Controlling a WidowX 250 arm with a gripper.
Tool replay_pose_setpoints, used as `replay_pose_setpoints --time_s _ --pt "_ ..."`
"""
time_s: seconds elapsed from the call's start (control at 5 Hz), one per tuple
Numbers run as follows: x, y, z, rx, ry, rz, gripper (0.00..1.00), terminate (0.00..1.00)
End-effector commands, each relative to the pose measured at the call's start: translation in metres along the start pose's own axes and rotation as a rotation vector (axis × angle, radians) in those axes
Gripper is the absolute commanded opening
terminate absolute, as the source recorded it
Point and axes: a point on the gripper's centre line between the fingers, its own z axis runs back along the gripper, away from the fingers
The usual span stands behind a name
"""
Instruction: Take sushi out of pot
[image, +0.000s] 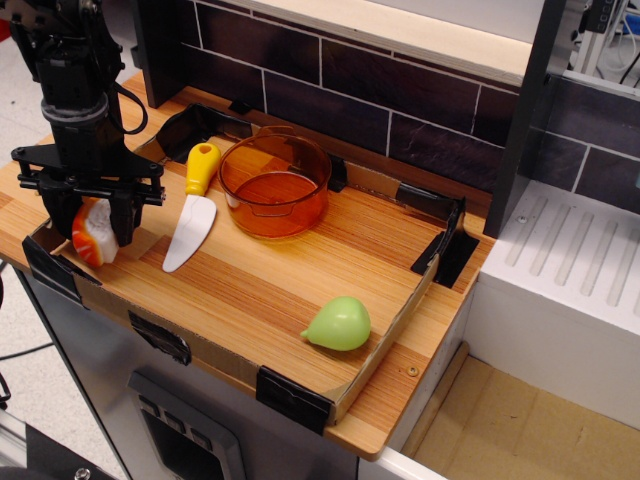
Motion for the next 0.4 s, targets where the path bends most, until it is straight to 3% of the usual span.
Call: replay_pose_setpoints --time_s 0.0,0.2 --pt "0.013 0.01 0.017 -0.029 -0.04 0.028 1.0 0.0" --pt "0.013 0.011 0.028 -0.057 -0.05 0.027 1.0 0.0"
